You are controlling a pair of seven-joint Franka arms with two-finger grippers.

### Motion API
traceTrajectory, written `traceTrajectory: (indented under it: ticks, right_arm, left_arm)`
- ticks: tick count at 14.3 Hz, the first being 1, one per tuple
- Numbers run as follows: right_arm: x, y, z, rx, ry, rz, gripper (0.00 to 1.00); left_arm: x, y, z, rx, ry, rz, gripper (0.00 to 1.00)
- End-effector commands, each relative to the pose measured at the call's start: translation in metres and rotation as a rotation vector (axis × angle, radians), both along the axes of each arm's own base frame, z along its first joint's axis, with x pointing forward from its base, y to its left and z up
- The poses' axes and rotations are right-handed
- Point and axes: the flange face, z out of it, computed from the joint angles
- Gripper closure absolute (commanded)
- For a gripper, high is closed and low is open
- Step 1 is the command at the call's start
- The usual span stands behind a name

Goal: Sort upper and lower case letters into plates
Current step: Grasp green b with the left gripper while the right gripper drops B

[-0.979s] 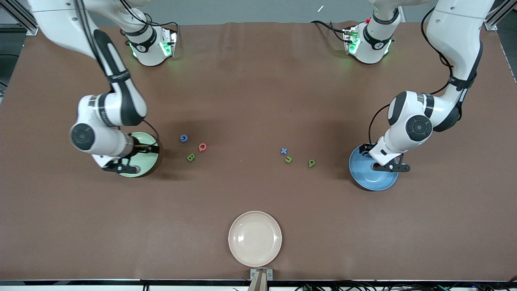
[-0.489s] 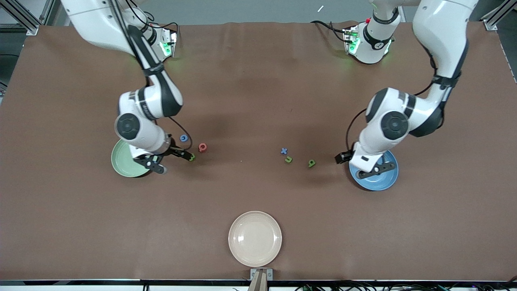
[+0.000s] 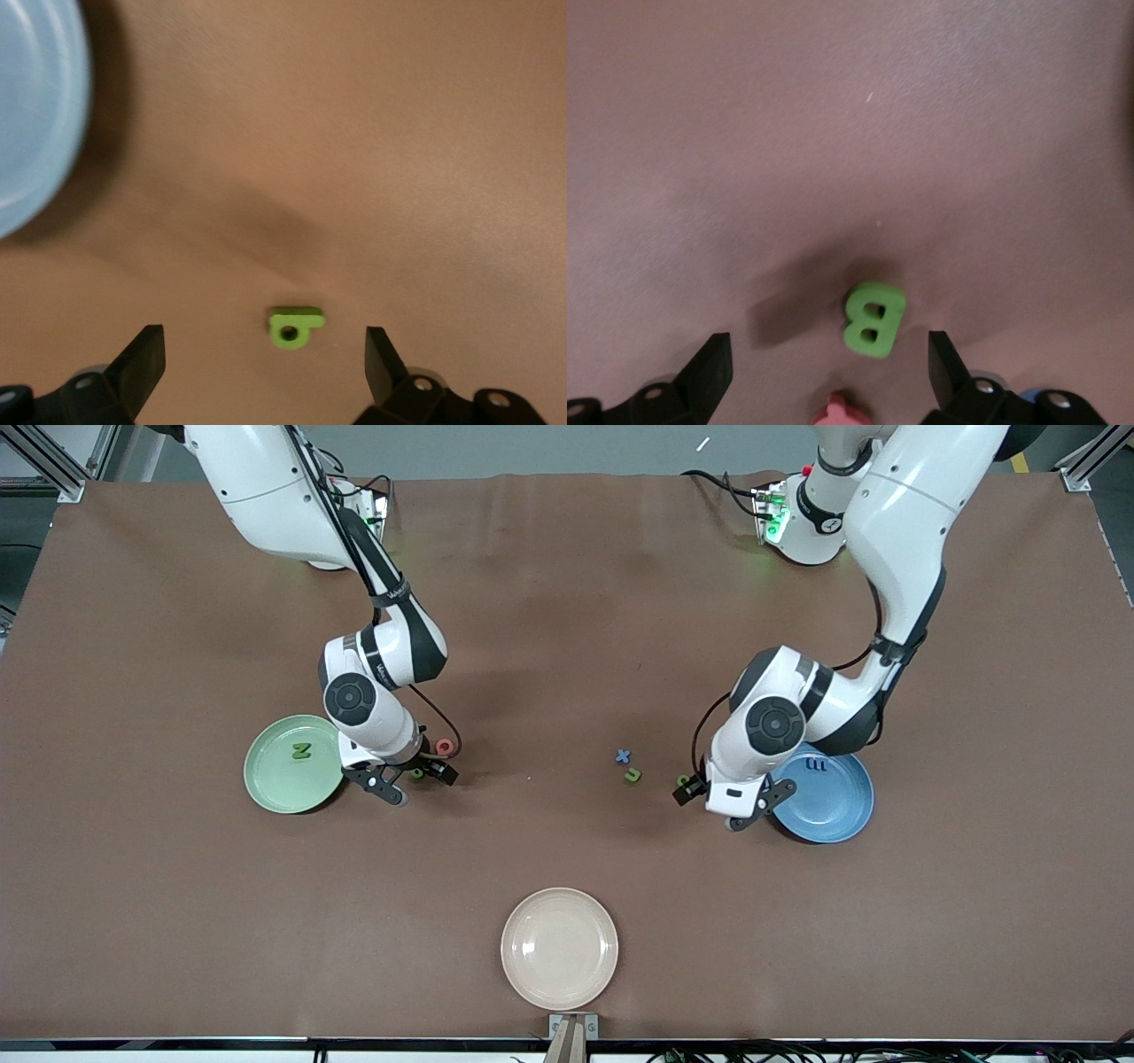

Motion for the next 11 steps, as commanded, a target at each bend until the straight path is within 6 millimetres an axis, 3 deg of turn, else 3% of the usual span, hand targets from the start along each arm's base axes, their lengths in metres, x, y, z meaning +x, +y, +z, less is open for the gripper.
traceTrajectory:
  ticks: [1, 3, 6, 11]
  right_arm:
    - [0.0, -0.006, 0.002, 0.001, 0.002, -0.014, 0.05]
    - [-0.003, -0.008, -0.001, -0.016, 0.007, 0.004, 0.1]
    - [-0.009, -0.009, -0.007, -0.031, 0.023, 0.02, 0.28]
    - [-0.012, -0.013, -0.009, -0.039, 0.046, 0.016, 0.7]
  left_arm:
    - [0.006, -0.015, -0.012, -0.02, -0.027, 0.034, 0.01]
    - [0.003, -0.019, -0.019, 0.002, -0.04, -0.001, 0.03]
    - [0.002, -0.02, -0.034, 0.023, -0.061, -0.043, 0.05]
    - [-0.005, -0.026, -0.041, 0.025, -0.05, -0.043, 0.16]
